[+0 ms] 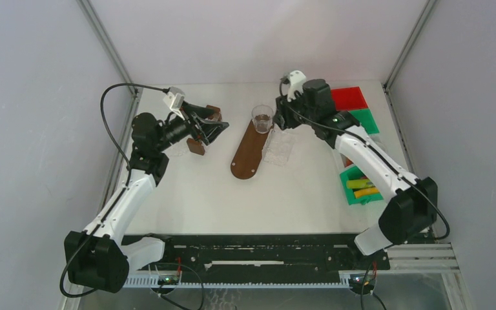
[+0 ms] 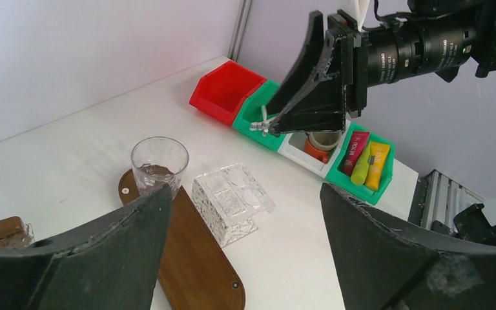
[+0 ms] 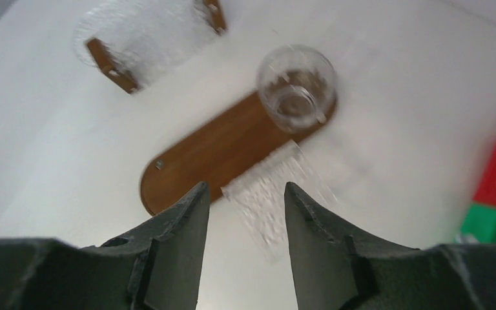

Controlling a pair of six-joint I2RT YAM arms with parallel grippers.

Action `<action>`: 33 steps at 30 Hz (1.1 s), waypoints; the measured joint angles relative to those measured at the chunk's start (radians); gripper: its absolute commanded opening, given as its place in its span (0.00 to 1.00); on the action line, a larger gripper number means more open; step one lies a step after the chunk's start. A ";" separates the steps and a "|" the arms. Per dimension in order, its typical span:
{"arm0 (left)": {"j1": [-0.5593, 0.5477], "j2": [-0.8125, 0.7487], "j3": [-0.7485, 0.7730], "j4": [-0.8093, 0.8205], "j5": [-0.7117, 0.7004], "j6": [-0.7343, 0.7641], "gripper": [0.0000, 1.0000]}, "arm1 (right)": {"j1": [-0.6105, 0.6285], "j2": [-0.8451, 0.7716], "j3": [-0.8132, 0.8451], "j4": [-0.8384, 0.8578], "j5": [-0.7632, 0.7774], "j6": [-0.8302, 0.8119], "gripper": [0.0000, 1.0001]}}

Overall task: Prepare toiletry sets of a toothbrush and toothpaste on the tray
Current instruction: Place the cup on the tray, then pick up the cup from the storage box.

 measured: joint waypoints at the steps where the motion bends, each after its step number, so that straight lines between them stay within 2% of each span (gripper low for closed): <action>1: 0.000 -0.001 0.000 0.002 0.000 -0.001 0.89 | -0.016 -0.029 -0.037 -0.001 0.012 0.016 0.55; 10: 0.000 -0.004 0.000 0.028 0.017 -0.018 0.89 | -0.266 -0.250 -0.272 -0.053 0.129 0.138 0.55; 15: -0.002 -0.005 0.000 0.021 0.018 -0.019 0.89 | -0.419 -0.336 -0.359 -0.098 0.119 0.172 0.55; 18: -0.013 -0.008 0.012 -0.069 0.007 0.026 0.90 | -0.467 -0.373 -0.386 -0.092 0.066 0.195 0.55; 21: -0.039 -0.009 0.041 -0.202 -0.014 0.083 0.90 | -0.473 -0.430 -0.417 -0.072 0.016 0.222 0.55; 25: -0.076 -0.035 0.048 -0.266 -0.040 0.100 0.90 | -0.451 -0.539 -0.475 0.007 -0.077 0.273 0.55; 29: -0.164 -0.069 0.048 -0.266 -0.106 0.079 0.89 | -0.443 -0.667 -0.554 0.097 -0.163 0.314 0.55; 33: -0.310 -0.092 0.034 -0.187 -0.201 -0.014 0.89 | -0.441 -0.781 -0.645 0.195 -0.226 0.344 0.56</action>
